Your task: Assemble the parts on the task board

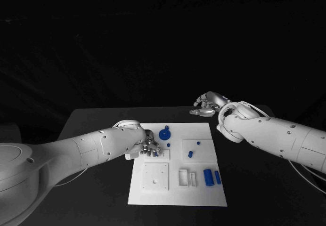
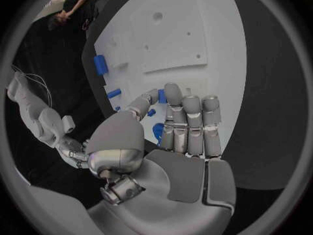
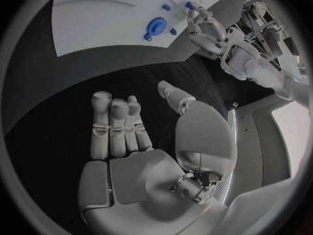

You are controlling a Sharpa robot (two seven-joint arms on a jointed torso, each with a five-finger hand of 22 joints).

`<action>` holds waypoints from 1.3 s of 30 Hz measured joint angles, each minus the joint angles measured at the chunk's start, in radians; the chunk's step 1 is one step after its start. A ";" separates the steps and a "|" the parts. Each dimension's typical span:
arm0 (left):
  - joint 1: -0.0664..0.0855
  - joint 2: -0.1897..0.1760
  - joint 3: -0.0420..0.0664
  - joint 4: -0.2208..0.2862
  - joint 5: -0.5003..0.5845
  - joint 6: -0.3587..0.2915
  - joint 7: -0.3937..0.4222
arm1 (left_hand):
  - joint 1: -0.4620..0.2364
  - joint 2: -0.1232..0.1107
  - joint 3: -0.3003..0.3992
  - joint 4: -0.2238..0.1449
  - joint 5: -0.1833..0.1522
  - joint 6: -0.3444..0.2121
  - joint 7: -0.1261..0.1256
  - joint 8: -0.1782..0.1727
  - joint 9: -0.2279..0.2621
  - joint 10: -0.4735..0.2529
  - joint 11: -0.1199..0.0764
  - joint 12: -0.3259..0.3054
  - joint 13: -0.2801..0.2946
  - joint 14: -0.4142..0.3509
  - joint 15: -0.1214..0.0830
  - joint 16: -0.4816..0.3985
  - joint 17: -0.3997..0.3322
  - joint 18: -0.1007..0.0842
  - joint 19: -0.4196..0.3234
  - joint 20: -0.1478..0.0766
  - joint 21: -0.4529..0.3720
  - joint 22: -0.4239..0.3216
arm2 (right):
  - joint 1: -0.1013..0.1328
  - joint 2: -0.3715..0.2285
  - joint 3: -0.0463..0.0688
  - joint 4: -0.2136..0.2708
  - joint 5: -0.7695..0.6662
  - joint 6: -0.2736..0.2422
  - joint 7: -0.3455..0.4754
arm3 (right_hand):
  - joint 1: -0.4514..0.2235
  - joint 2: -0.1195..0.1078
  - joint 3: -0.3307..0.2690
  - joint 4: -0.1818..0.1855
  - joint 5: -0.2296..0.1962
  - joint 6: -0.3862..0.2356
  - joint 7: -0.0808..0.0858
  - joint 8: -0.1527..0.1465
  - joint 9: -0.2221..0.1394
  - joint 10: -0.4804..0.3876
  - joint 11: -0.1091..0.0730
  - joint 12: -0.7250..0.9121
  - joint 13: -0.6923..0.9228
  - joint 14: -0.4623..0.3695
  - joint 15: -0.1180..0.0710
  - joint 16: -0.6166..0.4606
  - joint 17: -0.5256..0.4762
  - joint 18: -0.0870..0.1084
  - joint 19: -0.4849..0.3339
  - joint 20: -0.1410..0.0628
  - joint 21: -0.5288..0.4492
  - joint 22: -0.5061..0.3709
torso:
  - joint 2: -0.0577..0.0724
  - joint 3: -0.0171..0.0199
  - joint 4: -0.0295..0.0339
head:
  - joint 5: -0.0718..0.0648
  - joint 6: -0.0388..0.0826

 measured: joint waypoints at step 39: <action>-0.012 0.022 0.001 -0.033 -0.001 0.002 0.007 | -0.026 0.025 0.018 -0.020 -0.022 0.000 0.000 0.006 0.025 0.003 0.004 0.009 0.005 0.006 0.001 0.008 -0.005 0.000 0.000 0.000 0.000 0.000 | 0.000 -0.003 0.000 0.012 0.000 0.000 0.000 | 0.000 0.000 0.000 0.000 0.004 -0.001 0.001 0.000 0.000 -0.004 -0.004 0.000 -0.003 0.000 0.000 0.000 -0.001 0.000 0.004 -0.001 -0.004 0.000 | 0.000 0.0000 0.0000 | -0.006 0.000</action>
